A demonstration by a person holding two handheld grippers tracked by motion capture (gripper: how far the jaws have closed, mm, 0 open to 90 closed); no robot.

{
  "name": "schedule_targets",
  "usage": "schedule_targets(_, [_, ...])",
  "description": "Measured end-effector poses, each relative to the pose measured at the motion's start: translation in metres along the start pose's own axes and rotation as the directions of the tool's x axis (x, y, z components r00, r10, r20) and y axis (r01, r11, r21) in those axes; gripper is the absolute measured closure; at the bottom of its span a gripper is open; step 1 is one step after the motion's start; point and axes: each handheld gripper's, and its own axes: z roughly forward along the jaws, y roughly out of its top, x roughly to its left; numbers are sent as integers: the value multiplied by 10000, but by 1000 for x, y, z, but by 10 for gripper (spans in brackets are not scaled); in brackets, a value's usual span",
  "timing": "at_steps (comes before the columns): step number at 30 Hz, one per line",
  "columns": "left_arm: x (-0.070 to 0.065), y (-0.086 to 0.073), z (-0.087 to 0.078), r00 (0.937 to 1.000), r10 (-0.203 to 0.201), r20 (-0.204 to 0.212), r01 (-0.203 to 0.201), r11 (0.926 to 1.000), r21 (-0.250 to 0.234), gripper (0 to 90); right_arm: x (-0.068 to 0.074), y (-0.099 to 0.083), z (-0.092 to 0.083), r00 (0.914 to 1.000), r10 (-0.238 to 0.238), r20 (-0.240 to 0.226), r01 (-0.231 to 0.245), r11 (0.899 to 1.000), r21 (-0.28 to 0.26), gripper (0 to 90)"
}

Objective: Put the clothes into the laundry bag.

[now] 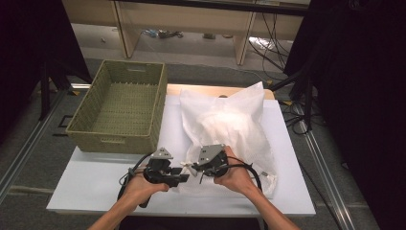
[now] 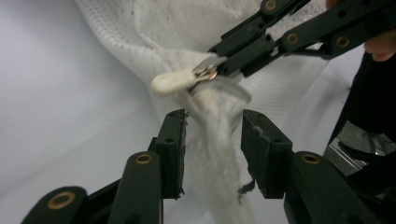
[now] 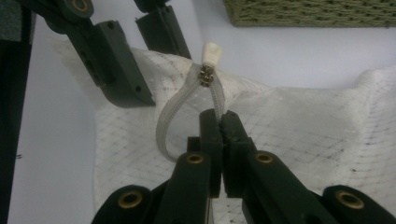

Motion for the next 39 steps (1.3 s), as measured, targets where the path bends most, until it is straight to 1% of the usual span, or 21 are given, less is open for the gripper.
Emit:
schedule_targets(1, [0,1,1,10000,84,41,-84,10000,48,604,0,0,0,10000,-79,-20,79,10000,59,900])
schedule_targets(2, [-1,1,1,9999,7,112,-7,10000,24,619,1,0,1,9999,-99,-46,99,9999,59,900])
schedule_targets(3, [-1,1,1,9999,72,138,-72,10000,16,622,1,0,3,10000,-66,-71,66,9999,77,900])
schedule_targets(5, [-1,1,0,9997,111,207,-108,9999,-102,637,2,-2,4,9999,-84,-79,86,9998,161,900])
schedule_targets(7, [1,2,-2,9996,50,292,-44,9998,-212,625,2,-3,6,9997,-109,-196,113,9997,211,900])
schedule_targets(9, [3,2,-2,9995,-77,309,83,9998,-205,628,4,-3,7,9996,-146,-258,153,9996,254,900])
schedule_targets(10, [3,2,-2,9990,-223,375,234,9994,-269,629,4,-2,7,9992,-244,-310,255,9991,327,900])
schedule_targets(12, [7,3,-2,9974,-471,542,484,9986,-233,624,5,-2,9,9993,-216,-299,224,9994,265,900])
schedule_targets(17, [16,4,-5,9971,-636,418,651,9972,-359,616,4,-2,8,9994,-231,-270,237,9995,213,900])
schedule_targets(19, [17,4,-2,9958,-727,554,742,9969,-261,627,4,-3,9,9993,-181,-313,187,9996,203,900])
schedule_targets(21, [17,4,2,9967,-668,455,668,9978,14,655,4,-3,9,9992,-246,-328,252,9995,199,900])
schedule_targets(23, [19,2,5,9947,-799,645,788,9967,208,659,4,-3,9,9991,-261,-332,270,9992,287,900])
schedule_targets(25, [18,1,5,9937,-903,668,888,9957,258,648,4,-3,8,9994,-309,-152,313,9992,261,900])
schedule_targets(26, [19,1,5,9942,-900,583,881,9955,339,630,3,-3,7,9993,-321,-205,326,9991,253,900])
schedule_targets(27, [19,0,5,9939,-1001,466,985,9944,373,588,2,-2,7,9992,-378,-107,380,9991,208,900])
schedule_targets(28, [20,0,5,9940,-1008,420,992,9943,382,578,3,-3,7,9994,-345,-55,346,9993,145,900])
schedule_targets(30, [22,0,5,9924,-1106,534,1084,9932,421,587,3,-3,6,9993,-362,-6,362,9992,187,900])
schedule_targets(32, [21,-1,6,9919,-1089,654,1064,9935,412,639,3,-3,6,9994,-340,-71,341,9993,182,900])
schedule_targets(34, [18,0,7,9945,-842,628,824,9962,296,677,3,-3,6,9991,-394,-143,398,9989,243,900])
schedule_targets(35, [17,1,7,9947,-746,701,730,9970,253,698,3,-3,7,9989,-357,-287,364,9991,239,900])
schedule_targets(39, [15,1,5,9960,-587,680,584,9983,58,769,4,-4,10,9992,-306,-251,313,9992,268,900])
